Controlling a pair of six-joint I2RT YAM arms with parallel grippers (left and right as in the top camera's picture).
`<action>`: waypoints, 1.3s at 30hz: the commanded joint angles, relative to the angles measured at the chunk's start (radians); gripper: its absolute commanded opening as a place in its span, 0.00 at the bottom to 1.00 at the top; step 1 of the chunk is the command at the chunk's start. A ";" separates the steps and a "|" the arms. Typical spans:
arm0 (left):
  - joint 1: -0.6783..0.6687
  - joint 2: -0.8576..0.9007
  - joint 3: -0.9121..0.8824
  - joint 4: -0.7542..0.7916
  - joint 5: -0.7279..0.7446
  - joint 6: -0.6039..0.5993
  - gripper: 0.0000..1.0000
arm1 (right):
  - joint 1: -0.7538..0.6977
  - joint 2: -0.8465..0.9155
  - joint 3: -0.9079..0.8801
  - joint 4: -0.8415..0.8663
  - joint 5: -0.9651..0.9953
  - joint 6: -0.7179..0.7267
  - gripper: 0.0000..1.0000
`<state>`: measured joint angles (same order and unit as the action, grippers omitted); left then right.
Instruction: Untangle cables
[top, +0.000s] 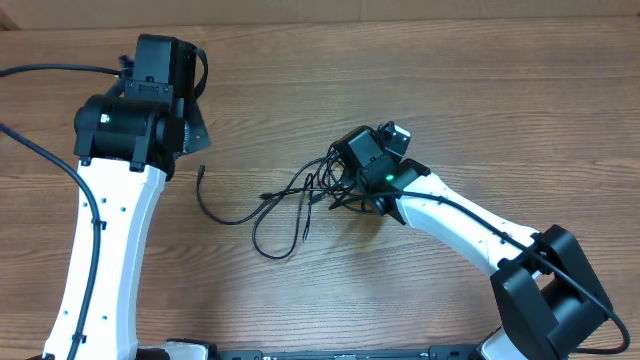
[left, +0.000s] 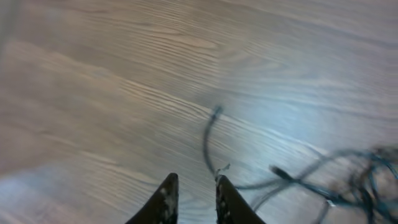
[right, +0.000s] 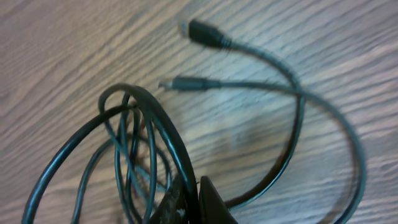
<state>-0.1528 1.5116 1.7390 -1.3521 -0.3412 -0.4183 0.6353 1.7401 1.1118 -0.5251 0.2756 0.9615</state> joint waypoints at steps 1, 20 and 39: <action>0.003 0.046 -0.005 0.006 0.192 0.117 0.31 | -0.014 -0.010 0.000 0.042 -0.179 -0.088 0.04; -0.061 0.500 -0.008 0.001 0.970 0.613 0.61 | -0.397 -0.010 0.000 0.232 -1.482 -0.578 0.04; 0.036 0.530 -0.008 -0.045 0.712 0.460 0.04 | -0.457 -0.010 0.000 0.125 -1.162 -0.414 0.04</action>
<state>-0.1528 2.1380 1.7340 -1.4017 0.3473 0.0654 0.1841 1.7401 1.1065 -0.3584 -1.0538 0.5571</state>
